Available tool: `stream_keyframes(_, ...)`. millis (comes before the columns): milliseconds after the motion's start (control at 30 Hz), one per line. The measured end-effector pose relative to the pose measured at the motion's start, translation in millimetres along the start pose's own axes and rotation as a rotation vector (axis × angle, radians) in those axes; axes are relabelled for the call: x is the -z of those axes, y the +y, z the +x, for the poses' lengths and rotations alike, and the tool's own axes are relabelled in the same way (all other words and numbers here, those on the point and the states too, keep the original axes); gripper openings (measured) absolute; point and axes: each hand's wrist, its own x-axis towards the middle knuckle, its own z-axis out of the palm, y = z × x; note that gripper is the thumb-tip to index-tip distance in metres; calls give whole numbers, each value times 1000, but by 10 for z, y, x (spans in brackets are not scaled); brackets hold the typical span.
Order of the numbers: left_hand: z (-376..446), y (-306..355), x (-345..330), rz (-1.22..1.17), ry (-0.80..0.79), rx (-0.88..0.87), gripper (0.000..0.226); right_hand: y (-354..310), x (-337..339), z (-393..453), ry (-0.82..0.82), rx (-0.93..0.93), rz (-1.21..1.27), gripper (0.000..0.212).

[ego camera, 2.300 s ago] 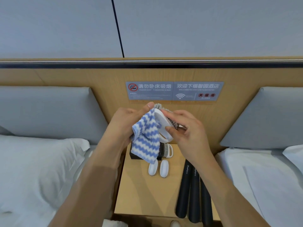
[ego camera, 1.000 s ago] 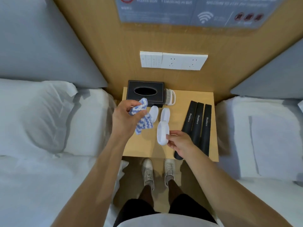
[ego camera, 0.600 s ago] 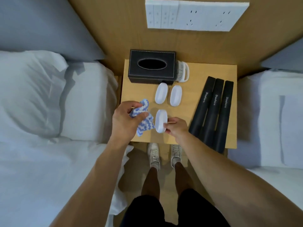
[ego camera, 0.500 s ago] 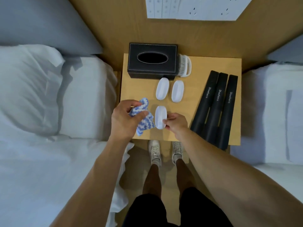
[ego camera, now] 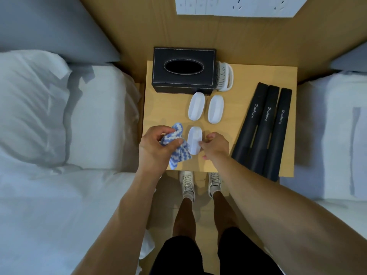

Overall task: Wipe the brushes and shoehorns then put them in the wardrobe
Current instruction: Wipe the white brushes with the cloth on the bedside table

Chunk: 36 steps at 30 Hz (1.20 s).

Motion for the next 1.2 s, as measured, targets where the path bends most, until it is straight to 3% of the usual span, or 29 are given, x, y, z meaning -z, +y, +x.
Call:
stream_keyframes(100, 27, 43, -27, -12, -1, -2, 27, -30, 216, -3, 101, 25, -129, 14)
stream_keyframes(233, 80, 126, -115, -6, -21, -21, 26, -270, 683, 229, 398, 231, -204, 16)
stream_keyframes(300, 112, 159, -170, -2, -21, -36, 25, -489, 901, 471, 431, 269, -216, 12)
stream_keyframes(467, 175, 194, -295, 2, -22, -95, 22, -904, 1152, 1143, 418, 231, -134, 18)
stream_keyframes(633, 219, 192, -329, 15, 18, -107, 22, -1201, 1086, 1526, 393, 240, -257, 30)
stream_keyframes(833, 187, 223, -324, 27, 52, -101, 25, -1329, 1024, 1596, 353, 217, -386, 27)
stream_keyframes(1033, 128, 388, -290, 36, 73, -101, 23, -1356, 1182, 1302, 239, 70, -150, 18)
stream_keyframes(1200, 66, 717, -247, -76, 90, -30, 22, -1197, 1584, 709, 119, 42, 280, 16)
